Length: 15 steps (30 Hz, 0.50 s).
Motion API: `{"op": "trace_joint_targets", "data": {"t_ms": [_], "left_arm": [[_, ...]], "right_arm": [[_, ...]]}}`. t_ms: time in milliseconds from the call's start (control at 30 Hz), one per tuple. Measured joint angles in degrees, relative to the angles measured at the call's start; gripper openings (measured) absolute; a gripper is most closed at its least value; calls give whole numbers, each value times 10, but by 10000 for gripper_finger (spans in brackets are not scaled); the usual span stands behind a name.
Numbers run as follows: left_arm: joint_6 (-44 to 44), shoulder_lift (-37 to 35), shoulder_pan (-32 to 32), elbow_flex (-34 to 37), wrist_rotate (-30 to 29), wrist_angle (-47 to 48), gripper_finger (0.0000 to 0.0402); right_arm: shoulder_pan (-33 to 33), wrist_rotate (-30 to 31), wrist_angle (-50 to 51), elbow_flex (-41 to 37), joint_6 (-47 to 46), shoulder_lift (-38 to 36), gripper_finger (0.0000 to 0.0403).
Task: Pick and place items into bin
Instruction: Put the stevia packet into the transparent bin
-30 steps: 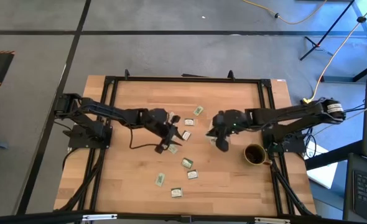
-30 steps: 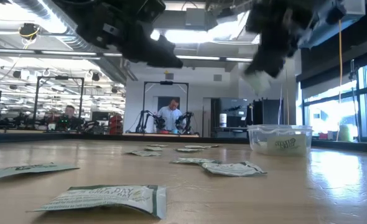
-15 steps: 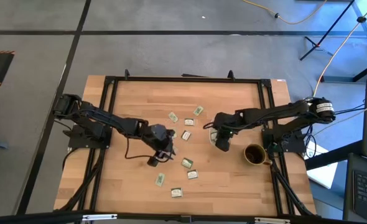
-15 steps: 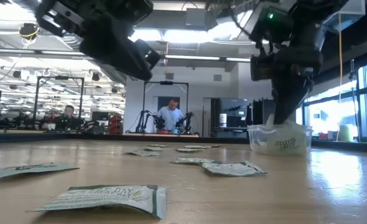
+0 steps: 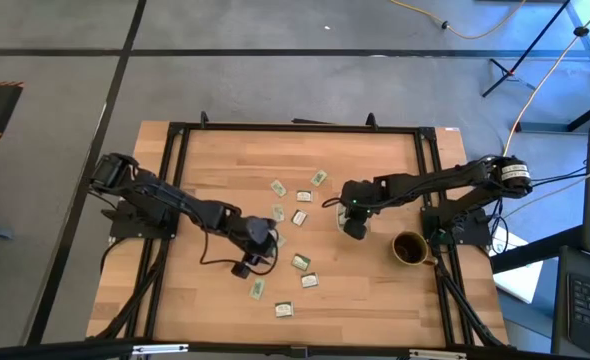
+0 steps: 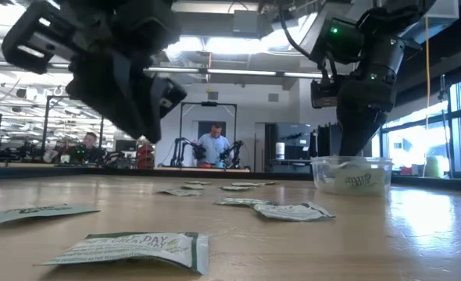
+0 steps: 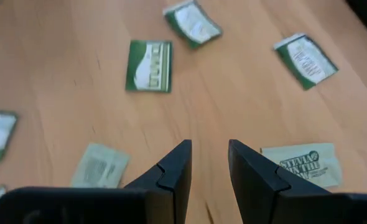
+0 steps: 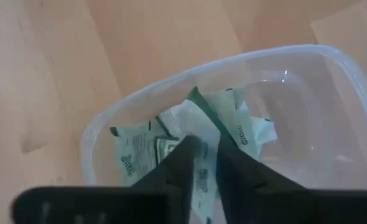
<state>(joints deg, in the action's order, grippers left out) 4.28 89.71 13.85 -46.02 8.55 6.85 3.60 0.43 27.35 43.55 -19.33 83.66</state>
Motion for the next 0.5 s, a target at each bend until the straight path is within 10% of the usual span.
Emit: {"op": "trace_joint_targets", "data": {"t_ms": [500], "left_arm": [[-47, 71, 89, 0, -57, -6, 71]], "right_arm": [[5, 0, 4, 1, -10, -10, 125]]}}
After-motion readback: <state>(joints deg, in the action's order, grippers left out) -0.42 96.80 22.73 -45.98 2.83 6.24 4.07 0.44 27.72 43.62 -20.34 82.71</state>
